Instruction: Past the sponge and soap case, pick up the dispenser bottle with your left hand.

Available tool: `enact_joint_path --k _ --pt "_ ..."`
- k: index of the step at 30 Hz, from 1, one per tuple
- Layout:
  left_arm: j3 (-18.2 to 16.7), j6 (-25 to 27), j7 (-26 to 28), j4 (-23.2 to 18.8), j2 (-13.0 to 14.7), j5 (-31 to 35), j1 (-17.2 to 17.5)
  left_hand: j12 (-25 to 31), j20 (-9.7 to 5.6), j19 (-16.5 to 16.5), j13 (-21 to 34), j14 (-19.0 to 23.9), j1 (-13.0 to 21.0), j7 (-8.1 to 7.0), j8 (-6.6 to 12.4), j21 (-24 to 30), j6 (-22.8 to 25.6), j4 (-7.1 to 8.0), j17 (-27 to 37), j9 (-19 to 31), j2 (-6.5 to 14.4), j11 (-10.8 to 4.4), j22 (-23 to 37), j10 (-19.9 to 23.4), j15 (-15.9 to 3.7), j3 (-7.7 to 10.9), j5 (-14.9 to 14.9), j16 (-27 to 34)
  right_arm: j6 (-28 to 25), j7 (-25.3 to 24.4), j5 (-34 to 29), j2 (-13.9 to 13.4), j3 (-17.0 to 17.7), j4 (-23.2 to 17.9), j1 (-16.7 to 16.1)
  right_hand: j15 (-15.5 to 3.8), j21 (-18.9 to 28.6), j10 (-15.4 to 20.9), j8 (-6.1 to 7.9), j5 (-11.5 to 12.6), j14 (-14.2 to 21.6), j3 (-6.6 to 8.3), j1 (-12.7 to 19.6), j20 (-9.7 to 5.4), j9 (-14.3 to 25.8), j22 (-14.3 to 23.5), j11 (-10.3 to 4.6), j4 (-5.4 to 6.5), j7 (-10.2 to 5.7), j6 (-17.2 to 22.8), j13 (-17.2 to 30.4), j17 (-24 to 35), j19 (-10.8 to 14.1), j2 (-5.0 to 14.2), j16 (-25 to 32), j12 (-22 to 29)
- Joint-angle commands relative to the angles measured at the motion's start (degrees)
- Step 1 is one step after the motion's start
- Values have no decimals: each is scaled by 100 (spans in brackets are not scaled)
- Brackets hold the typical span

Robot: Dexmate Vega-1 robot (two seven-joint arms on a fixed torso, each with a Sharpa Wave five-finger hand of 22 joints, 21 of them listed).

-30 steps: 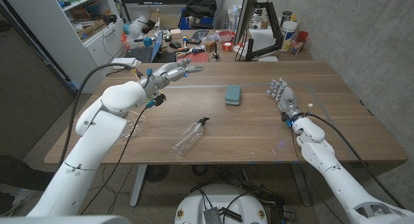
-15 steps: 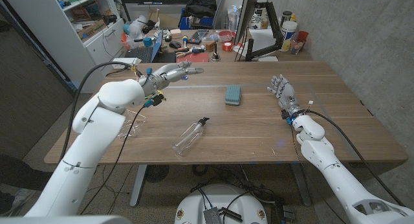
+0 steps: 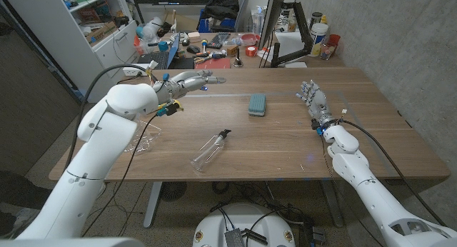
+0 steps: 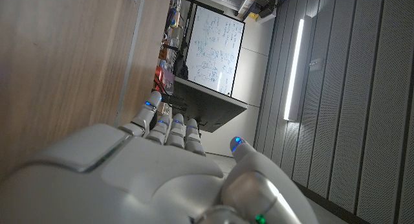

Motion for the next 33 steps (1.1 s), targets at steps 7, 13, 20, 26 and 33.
enact_joint_path --k 7,13,20,26,33 --pt "105 377 -762 -194 406 128 -217 -28 28 -14 33 -185 57 68 -53 -49 -949 11 32 26 23 54 20 -164 64 -49 46 -40 18 -31 -9 10 14 -41 -6 -78 -28 32 19 19 45 12 68 -670 27 29 -18 -32 -6 55 15 7 36 435 -21 15" --pt "140 478 -915 -285 501 179 -269 -38 39 -14 35 -214 67 74 -66 -65 -992 14 34 27 31 81 24 -203 90 -65 51 -49 12 -15 -6 9 7 -35 0 -78 -43 35 15 20 46 11 69 -667 28 30 -9 -33 -9 52 15 8 43 438 -23 15" --pt "242 634 -1106 -313 655 262 -389 -43 59 10 36 -224 81 90 -69 -72 -1010 15 35 28 38 86 27 -230 100 -79 55 -50 22 3 6 15 7 -25 4 -76 -60 35 13 21 49 8 68 -664 28 30 -14 -31 -8 54 15 9 51 438 -23 13" --pt "271 656 -1190 -345 717 290 -406 -34 70 25 38 -233 136 124 -60 -89 -1007 4 34 29 68 98 31 -231 118 -79 67 -51 -5 13 0 2 -2 3 16 -76 -76 37 9 24 51 11 87 -660 28 31 -10 -51 -4 49 15 1 60 431 -29 12" --pt "347 722 -1322 -406 840 339 -446 -22 65 59 40 -219 199 130 -52 -100 -1000 -9 32 29 98 114 33 -217 143 -76 78 -43 -23 19 -12 0 -16 44 31 -72 -94 30 8 25 48 11 118 -655 28 31 -19 -84 5 50 15 -5 69 427 -34 8"
